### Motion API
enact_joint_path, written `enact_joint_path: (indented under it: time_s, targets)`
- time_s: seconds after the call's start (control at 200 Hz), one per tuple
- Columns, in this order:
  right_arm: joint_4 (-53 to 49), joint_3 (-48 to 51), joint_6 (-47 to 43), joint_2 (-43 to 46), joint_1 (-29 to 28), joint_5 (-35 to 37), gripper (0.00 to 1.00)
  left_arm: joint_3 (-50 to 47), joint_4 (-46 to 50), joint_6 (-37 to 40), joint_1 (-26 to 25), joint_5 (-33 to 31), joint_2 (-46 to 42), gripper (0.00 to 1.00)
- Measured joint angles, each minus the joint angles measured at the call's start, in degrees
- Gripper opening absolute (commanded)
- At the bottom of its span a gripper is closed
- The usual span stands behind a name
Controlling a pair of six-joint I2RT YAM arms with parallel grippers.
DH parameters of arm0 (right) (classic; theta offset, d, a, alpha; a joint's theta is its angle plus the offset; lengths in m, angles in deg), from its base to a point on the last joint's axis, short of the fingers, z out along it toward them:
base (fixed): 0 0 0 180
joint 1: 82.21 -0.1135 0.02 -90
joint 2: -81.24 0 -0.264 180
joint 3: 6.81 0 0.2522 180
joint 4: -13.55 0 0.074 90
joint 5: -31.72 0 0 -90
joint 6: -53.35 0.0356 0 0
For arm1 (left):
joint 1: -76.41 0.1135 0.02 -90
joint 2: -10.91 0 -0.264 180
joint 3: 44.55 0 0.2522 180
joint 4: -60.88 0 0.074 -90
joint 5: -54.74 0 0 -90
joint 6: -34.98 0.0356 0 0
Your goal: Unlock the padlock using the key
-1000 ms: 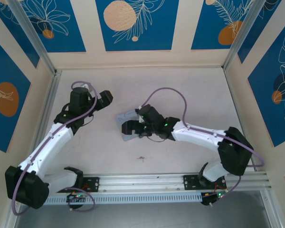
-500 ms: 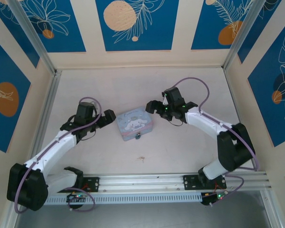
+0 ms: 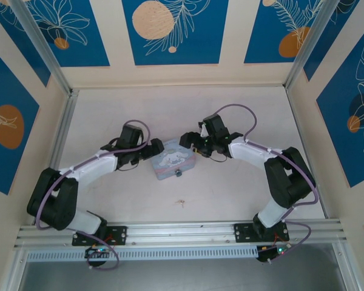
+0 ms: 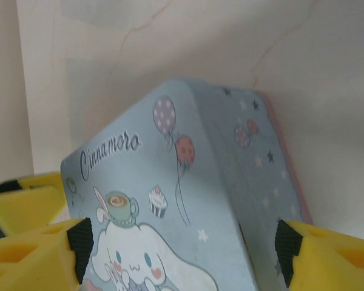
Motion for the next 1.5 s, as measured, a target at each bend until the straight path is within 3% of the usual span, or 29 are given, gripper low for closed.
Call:
enact_joint_path:
  time_s: [0.375, 0.62, 0.76, 0.93, 1.04, 1.205, 1.5]
  targets:
    - [3.4, 12.6, 3.3, 9.9, -0.6, -0.4, 0.83, 6.5, -1.4, -0.3, -5.0, -0.1, 6.3, 1.00]
    - [2.9, 13.8, 4.2, 11.5, 0.8, 0.9, 0.98, 6.6, -2.6, -0.9, -6.5, -1.2, 6.9, 1.00]
    - [-0.1, 16.3, 4.1, 18.9, 2.7, 4.4, 0.96, 7.1, -1.0, -0.7, -6.2, -4.4, 6.1, 1.00]
    - [-6.8, 16.7, 0.8, 31.4, 2.5, 5.6, 0.84, 7.0, 2.8, -0.2, -4.3, -7.8, -0.5, 1.00]
    - [-11.7, 17.0, -2.6, 35.7, -1.7, 5.2, 0.74, 5.9, 4.3, -0.2, -3.3, -9.1, -6.7, 1.00]
    - [-18.6, 18.4, -7.0, 35.7, -14.6, 6.7, 0.68, 1.4, 5.9, -0.3, -3.2, -8.1, -12.7, 1.00]
    - [-23.6, 15.0, -13.8, 18.3, -28.9, 14.0, 0.68, -3.4, 9.9, -0.9, -3.1, -5.8, -17.4, 1.00]
